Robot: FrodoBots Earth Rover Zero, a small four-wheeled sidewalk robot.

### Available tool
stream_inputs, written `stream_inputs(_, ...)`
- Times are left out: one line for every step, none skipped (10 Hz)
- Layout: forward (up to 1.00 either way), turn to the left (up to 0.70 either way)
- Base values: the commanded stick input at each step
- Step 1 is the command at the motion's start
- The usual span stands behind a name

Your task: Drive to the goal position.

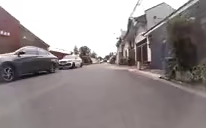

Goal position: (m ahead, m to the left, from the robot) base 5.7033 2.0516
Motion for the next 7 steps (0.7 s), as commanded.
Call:
stream_inputs(0.70,0.00)
stream_inputs(0.70,0.00)
stream_inputs(0.70,0.00)
stream_inputs(0.70,0.00)
stream_inputs(0.70,0.00)
stream_inputs(0.70,0.00)
stream_inputs(0.70,0.00)
